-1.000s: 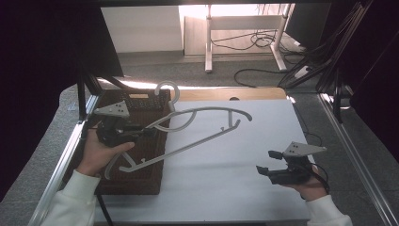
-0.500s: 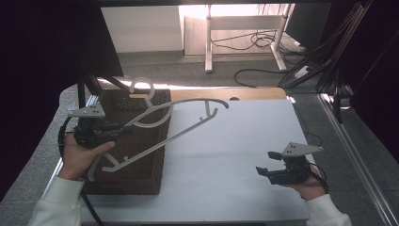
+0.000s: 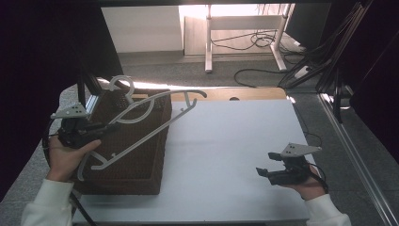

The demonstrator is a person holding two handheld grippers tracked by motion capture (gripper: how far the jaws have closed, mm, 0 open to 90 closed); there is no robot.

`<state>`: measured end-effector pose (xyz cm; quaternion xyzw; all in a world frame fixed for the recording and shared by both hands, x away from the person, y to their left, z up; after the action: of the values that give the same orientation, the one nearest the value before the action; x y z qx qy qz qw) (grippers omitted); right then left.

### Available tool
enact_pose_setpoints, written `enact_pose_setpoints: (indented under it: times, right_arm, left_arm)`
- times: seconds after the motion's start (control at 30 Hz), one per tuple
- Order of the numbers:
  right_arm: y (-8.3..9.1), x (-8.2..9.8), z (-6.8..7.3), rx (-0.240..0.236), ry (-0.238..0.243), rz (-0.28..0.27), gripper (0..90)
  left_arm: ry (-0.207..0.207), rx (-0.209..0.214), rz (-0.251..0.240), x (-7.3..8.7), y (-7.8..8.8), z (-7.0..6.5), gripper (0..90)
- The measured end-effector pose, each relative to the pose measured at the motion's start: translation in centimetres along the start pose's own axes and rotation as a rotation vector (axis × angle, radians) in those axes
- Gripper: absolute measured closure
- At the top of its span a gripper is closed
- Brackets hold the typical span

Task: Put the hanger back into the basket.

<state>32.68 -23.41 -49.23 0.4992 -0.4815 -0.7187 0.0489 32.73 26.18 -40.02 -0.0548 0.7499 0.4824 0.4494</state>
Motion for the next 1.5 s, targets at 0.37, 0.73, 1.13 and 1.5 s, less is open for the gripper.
enact_pose_setpoints:
  times: [0.37, 0.73, 1.13, 1.5]
  right_arm:
    - [-0.1, 0.1, 0.0, 0.002, 0.003, 0.007, 25.0]
    - [-0.2, 0.1, 0.0, 0.012, 0.009, 0.005, 25.0]
    - [-0.3, 0.2, -0.1, 0.012, 0.009, 0.012, 24.9]
    - [-0.2, 0.2, -0.2, 0.025, 0.005, -0.001, 24.9]
  left_arm:
    - [0.037, -0.046, -0.01, 0.8, 0.6, 1.5, 82.3]
    - [0.078, -0.075, -0.015, 1.7, 0.8, 3.0, 82.3]
    - [0.149, -0.136, -0.028, 3.1, 0.6, 6.0, 82.3]
    - [0.18, -0.155, -0.022, 4.6, 0.1, 7.7, 82.3]
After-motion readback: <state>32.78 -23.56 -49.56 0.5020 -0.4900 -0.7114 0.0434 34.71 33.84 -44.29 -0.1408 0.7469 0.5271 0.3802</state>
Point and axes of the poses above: each handheld gripper's, and its own axes: y roughly backward along the jaws, x roughly out of its underside, z roughly to its left, the point moved 8 cm from there along -y, roughly forward along the jaws, and after that the axes turned 9 degrees about z, right-handed, at the moved point
